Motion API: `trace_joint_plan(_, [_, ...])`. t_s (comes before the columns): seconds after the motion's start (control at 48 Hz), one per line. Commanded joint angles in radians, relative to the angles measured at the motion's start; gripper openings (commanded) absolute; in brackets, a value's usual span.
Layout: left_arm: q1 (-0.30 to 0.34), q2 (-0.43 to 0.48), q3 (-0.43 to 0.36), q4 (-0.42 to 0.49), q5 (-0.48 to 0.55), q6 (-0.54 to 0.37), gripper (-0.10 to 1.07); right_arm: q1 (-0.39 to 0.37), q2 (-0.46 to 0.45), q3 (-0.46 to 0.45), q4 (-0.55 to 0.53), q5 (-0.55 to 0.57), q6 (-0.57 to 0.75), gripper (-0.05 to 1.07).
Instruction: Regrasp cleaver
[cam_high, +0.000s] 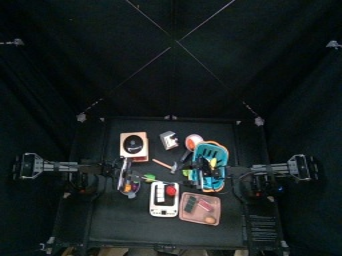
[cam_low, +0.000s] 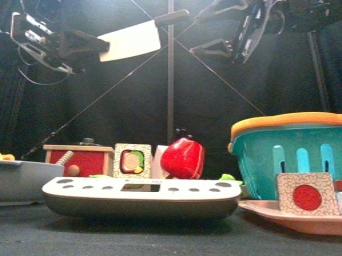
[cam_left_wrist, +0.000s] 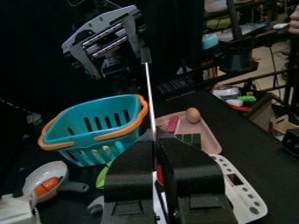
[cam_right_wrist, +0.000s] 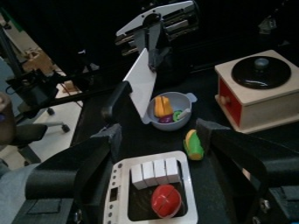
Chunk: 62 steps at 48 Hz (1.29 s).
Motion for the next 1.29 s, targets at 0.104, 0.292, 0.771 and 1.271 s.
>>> trace_joint_plan(0.104, [0.0,-0.002,-0.012,-0.014,-0.003,-0.006,0.35,0.002,0.034,-0.077,0.003,-0.002,0.005,0.98])
trace_joint_plan(0.292, [0.0,-0.023,-0.012,-0.126,0.043,-0.005,0.35,0.003,0.025,-0.086,0.018,0.051,0.005,0.98])
trace_joint_plan(0.771, [-0.011,-0.14,0.015,-0.176,0.172,-0.002,0.35,0.009,0.017,-0.107,0.011,0.149,0.006,0.98])
trace_joint_plan(1.271, [-0.012,-0.109,0.008,-0.155,0.172,-0.002,0.35,-0.018,0.106,-0.181,0.011,0.17,0.005,0.98])
